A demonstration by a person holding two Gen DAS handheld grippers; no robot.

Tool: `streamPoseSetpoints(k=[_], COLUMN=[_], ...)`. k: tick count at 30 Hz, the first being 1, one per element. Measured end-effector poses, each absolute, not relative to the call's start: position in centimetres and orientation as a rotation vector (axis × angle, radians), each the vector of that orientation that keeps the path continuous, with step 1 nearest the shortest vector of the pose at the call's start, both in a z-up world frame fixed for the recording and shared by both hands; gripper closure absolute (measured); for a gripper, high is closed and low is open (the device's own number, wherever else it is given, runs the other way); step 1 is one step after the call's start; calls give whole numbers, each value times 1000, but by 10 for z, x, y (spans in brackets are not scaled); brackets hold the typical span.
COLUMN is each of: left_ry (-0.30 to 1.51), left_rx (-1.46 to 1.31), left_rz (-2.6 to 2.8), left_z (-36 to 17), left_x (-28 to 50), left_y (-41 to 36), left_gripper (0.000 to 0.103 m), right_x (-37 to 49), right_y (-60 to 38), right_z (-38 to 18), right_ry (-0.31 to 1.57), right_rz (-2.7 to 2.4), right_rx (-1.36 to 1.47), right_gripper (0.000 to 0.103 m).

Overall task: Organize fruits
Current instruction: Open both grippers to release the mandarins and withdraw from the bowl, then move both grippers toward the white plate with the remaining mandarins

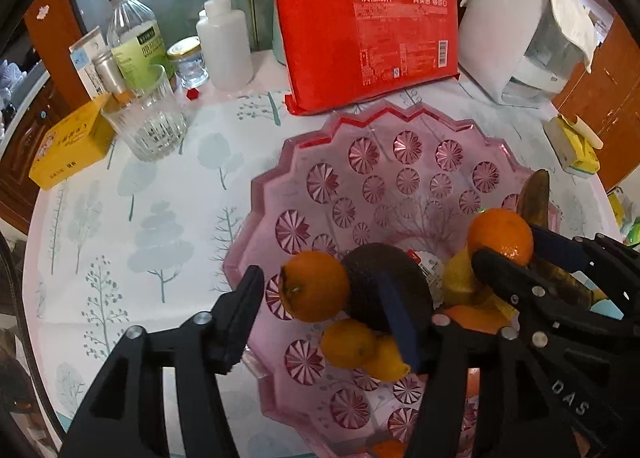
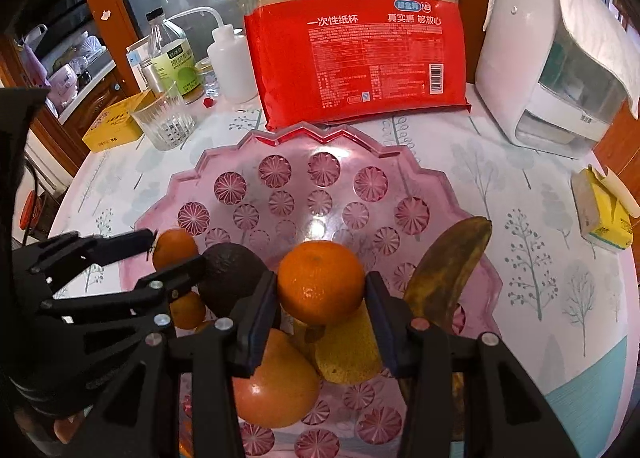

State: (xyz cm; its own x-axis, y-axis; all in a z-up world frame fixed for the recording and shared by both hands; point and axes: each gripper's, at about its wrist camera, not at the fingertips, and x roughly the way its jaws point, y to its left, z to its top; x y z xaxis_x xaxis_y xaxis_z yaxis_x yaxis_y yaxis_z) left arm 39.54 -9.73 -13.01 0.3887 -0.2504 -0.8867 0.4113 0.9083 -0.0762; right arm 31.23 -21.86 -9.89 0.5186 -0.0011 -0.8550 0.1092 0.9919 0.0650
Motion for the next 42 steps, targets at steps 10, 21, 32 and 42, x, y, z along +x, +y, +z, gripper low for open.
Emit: streamPoseSetpoints(k=[10,21,32,42], left_ry=[1028,961,900,850], left_rx=[205,162,114,103], left_rz=[-404,-362,-353,-350], left_z=[-107,-60,-13,12], left_x=[377,349,297,243], left_y=[-86,-55,-25,-6], left_gripper=[34,23,22,20], right_x=[301,261,208,159], right_y=[-222,-220,-201,-183], right_z=[-81,-42,8,31], right_ry=[989,917,831,772], right_rz=[-66,-41,-20,11], right_rx=[164,186,129,95], right_gripper=[57,57,57,57])
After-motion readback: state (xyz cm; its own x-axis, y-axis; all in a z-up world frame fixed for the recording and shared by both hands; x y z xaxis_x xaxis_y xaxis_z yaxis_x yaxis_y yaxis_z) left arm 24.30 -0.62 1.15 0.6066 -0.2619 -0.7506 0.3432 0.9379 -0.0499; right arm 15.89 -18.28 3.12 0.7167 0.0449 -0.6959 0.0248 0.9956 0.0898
